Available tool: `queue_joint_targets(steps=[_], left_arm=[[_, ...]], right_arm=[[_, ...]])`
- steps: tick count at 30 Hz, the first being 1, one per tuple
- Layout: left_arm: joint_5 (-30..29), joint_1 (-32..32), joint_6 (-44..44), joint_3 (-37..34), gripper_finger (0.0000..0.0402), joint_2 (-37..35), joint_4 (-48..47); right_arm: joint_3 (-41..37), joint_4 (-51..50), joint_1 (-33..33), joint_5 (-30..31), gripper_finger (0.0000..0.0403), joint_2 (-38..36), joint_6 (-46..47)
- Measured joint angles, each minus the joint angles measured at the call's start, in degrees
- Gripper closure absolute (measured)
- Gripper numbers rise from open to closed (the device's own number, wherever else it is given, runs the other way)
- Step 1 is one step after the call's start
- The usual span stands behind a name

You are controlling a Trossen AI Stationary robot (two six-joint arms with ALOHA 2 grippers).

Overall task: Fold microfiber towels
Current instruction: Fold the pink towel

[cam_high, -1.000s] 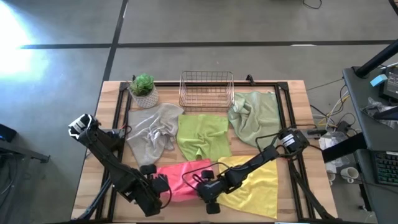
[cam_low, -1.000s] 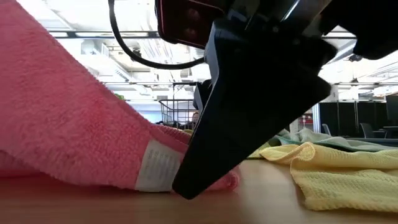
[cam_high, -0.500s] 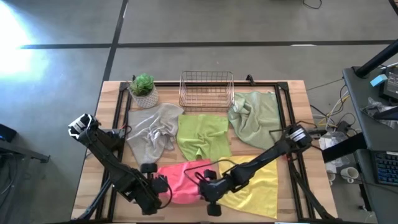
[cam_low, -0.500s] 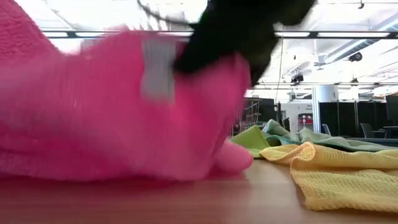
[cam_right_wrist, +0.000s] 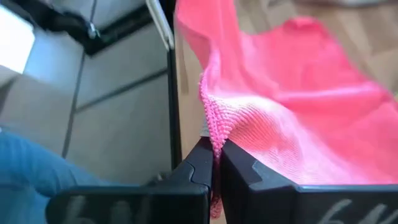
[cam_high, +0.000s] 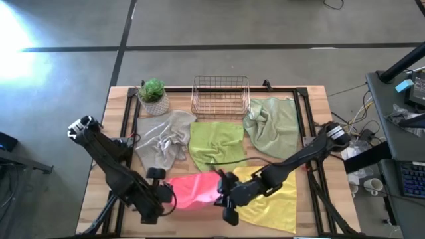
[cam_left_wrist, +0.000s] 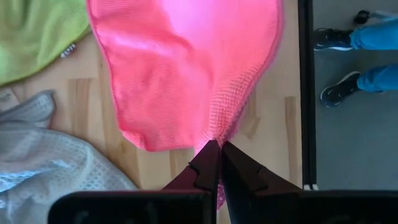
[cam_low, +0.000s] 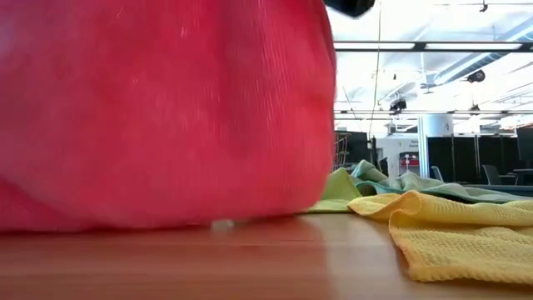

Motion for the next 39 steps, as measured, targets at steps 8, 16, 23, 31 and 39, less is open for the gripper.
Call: queue_joint_targets(steps=[8,16,23,31,39], left_arm=[[-2.5,0.8,2.0,0.0,0.0402,-4.6,-6.3],[-11.1,1.9,2.6,0.5,0.0402,-9.2,-7.1],[-13.6,3.9,6.2,0.5,0.0402,-12.1,-7.7],[-14.2,6.1,6.9,1.3,0.0402,-14.6,-12.7],[-14.4,6.3,7.1,4.6,0.0402,-15.9,-16.0]], right_arm=[[0.0,-2.4,-0.5,4.6,0.0394,-5.1,0.0],[0.0,-6.4,-2.6,4.9,0.0394,-7.1,-1.9],[0.0,-6.5,-6.2,5.0,0.0394,-7.6,-7.6],[4.9,-13.1,-9.0,5.1,0.0394,-8.3,-13.0],[12.6,-18.3,-8.9,8.3,0.0394,-8.2,-18.7]])
